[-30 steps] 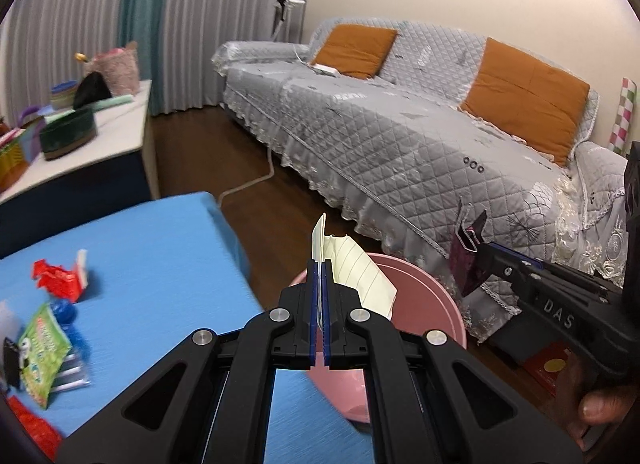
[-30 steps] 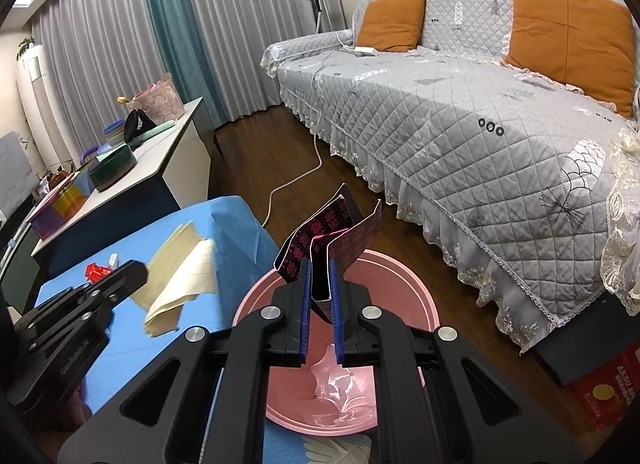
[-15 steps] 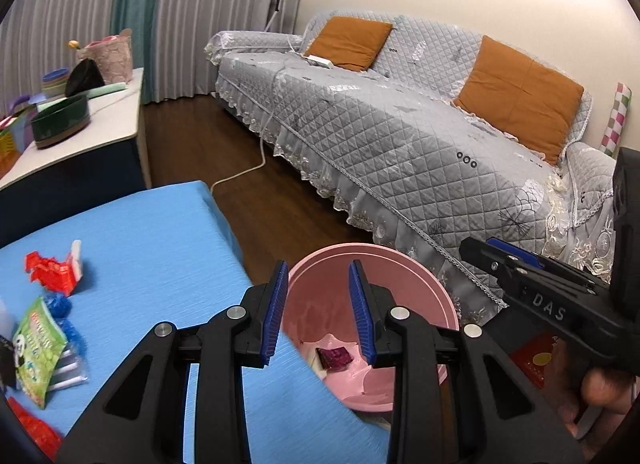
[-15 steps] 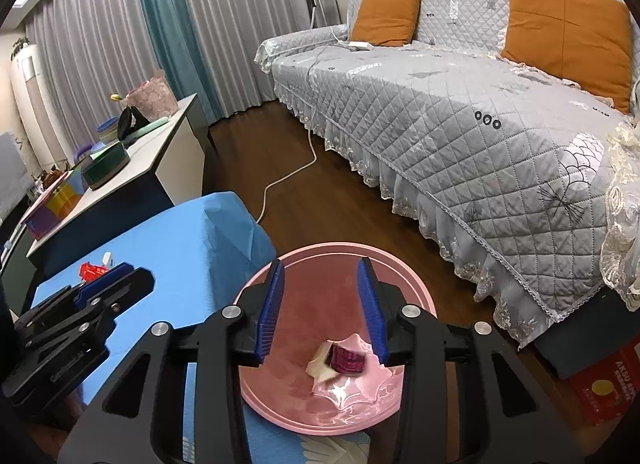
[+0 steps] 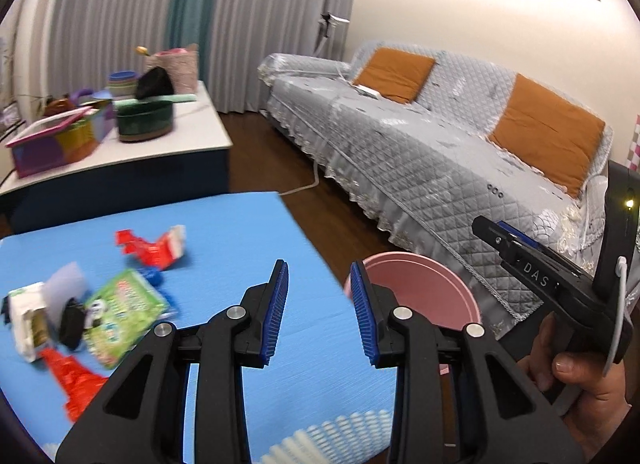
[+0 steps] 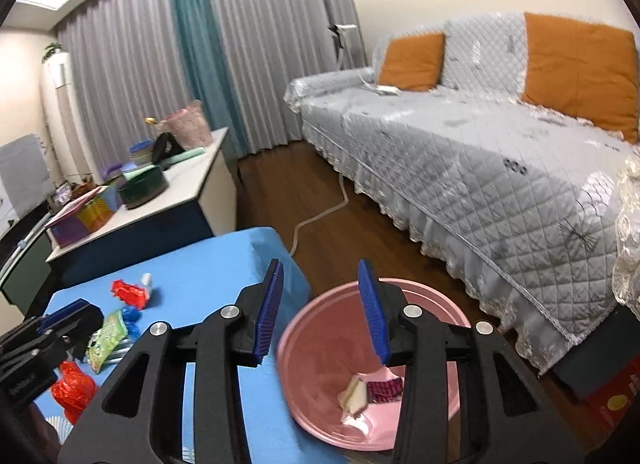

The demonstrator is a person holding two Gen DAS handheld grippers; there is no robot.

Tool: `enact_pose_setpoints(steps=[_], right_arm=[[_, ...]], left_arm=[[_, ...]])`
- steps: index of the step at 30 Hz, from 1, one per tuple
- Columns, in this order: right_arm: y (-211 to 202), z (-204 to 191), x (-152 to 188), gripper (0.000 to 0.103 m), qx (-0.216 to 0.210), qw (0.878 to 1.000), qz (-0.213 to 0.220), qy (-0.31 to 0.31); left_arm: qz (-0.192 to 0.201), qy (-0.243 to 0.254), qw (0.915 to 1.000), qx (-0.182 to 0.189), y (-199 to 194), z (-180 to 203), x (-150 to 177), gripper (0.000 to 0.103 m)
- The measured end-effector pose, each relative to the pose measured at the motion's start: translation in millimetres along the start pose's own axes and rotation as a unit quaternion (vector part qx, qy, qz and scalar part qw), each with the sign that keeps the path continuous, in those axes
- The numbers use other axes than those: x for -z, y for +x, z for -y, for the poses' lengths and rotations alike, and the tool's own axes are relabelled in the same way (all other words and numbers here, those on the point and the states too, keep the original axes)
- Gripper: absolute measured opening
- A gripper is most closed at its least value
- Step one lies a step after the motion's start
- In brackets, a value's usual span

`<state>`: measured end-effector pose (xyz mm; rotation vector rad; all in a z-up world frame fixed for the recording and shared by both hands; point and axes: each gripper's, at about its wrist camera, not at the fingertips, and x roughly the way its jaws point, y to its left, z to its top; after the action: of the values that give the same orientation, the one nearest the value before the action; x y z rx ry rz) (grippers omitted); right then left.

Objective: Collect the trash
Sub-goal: 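Move the right gripper back to the table toward the red plastic bag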

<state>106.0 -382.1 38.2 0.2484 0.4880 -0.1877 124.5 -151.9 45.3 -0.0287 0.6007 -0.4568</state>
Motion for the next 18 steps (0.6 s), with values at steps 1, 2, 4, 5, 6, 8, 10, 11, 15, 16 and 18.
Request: enact_pose_setpoints(steps=[1,2,4,5,6,8,10,11,15,16,18], right_arm=[[-2.5,-7.4,0.5,0.040,-0.003,1.000,0.007,-0.006],[-3.2,-12.9,0.6,0.040,-0.009,1.000,0.007,-0.011],[-3.1,-24.2,2.6,0.040,-0.030,0.999,-0.002,-0.013],[-3.1,-29.4,3.3,0.040,-0.041,0.999,-0.006,-0.013],[-2.9,-36.7,4.4,0.040,-0.054,0.998,-0.011,-0.014],[-3.6,-48.1,7.0,0.040,-0.065,0.998,-0.013,-0.018],[-3.0,-63.0,10.5,0.040,-0.075,0.997,-0.018,-0.024],[-2.1,-70.3,12.8,0.040,-0.087,0.996,-0.023,-0.024],[-0.6,-101.5,22.2,0.040,-0.126,0.991,-0.037,-0.034],[-1.1,-109.0,24.6,0.040,-0.132,0.990,-0.039,-0.038],[-0.6,-125.7,30.2,0.040,-0.148,0.987,-0.043,-0.046]], left_arm=[[0.001,-0.001,1.0000,-0.005,-5.6,-5.2,0.5,0.033],[0.002,-0.004,0.9999,-0.010,-12.2,-12.2,0.6,0.033],[0.004,-0.008,0.9998,-0.017,-23.2,-24.6,1.3,0.033],[0.005,-0.009,0.9997,-0.022,-27.4,-30.3,1.0,0.033],[0.007,-0.011,0.9995,-0.028,-34.3,-39.5,0.9,0.033],[0.010,-0.013,0.9990,-0.041,-45.9,-55.9,0.2,0.033],[0.013,-0.015,0.9984,-0.053,-56.3,-71.0,-1.0,0.033],[0.015,-0.016,0.9979,-0.060,-62.3,-81.3,-0.9,0.033],[0.020,-0.032,0.9954,-0.088,-79.5,-119.2,3.5,0.034],[0.020,-0.040,0.9944,-0.096,-83.3,-130.0,5.3,0.034],[0.022,-0.061,0.9913,-0.114,-90.9,-153.7,11.8,0.034]])
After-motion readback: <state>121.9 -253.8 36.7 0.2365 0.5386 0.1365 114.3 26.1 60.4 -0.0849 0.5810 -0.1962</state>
